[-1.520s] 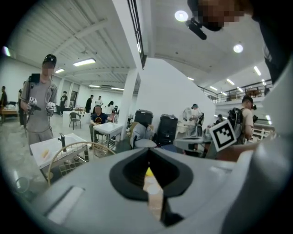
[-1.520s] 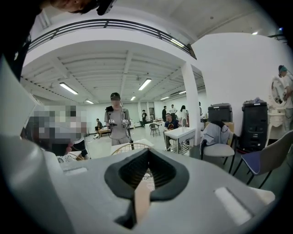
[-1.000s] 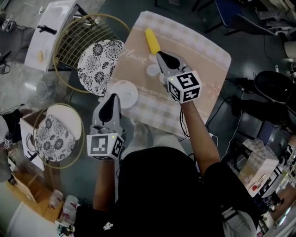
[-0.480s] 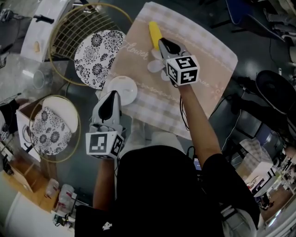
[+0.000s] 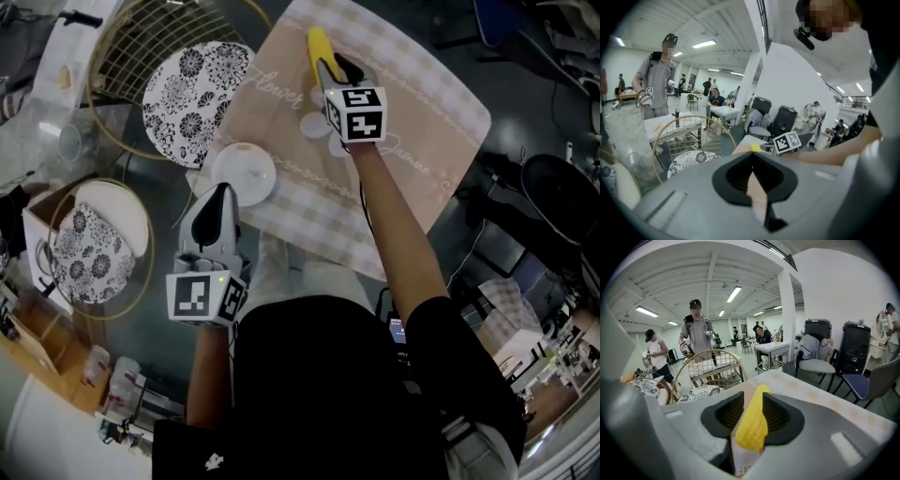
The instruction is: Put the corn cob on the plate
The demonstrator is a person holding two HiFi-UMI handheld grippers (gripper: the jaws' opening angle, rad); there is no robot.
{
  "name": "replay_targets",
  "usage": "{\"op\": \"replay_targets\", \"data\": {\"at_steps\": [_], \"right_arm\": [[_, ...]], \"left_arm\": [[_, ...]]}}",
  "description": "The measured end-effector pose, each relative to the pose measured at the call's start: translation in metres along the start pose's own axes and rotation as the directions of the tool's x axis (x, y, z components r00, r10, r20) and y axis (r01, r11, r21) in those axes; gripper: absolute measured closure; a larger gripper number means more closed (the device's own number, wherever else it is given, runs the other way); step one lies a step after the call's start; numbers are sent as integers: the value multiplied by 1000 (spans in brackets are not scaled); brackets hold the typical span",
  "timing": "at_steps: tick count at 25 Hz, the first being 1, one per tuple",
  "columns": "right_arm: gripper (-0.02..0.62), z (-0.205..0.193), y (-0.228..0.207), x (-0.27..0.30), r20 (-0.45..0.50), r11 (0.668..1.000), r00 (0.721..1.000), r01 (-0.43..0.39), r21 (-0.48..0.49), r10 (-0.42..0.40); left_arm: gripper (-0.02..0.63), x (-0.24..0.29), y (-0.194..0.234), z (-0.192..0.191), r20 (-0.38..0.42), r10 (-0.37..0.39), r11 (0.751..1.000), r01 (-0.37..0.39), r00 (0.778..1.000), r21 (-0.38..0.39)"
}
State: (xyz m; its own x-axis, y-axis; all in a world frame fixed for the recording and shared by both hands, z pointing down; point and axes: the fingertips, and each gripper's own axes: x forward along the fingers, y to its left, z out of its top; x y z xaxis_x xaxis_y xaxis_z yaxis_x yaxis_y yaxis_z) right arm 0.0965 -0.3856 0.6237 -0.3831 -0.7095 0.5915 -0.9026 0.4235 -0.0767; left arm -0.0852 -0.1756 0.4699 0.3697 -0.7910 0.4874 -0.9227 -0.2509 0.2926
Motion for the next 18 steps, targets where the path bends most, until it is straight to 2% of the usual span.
{"op": "replay_targets", "data": {"at_steps": [2, 5, 9, 18], "right_arm": [[479, -5, -2, 7, -12, 1000, 1000, 11, 3, -11], [426, -10, -4, 20, -41, 1000, 999, 23, -9, -24], [361, -16, -4, 36, -79, 999, 996, 26, -29, -28], [333, -35, -8, 62, -144, 998, 988, 55, -37, -60]], "left_arm": [[597, 0, -1, -6, -10, 1, 1000, -1, 1000, -7], [597, -1, -1, -13, -26, -3, 1000, 2, 1000, -20], [597, -1, -1, -11, -9, 10, 998, -11, 1000, -64], [597, 1, 1, -17, -22, 17, 995, -19, 1000, -93]]}}
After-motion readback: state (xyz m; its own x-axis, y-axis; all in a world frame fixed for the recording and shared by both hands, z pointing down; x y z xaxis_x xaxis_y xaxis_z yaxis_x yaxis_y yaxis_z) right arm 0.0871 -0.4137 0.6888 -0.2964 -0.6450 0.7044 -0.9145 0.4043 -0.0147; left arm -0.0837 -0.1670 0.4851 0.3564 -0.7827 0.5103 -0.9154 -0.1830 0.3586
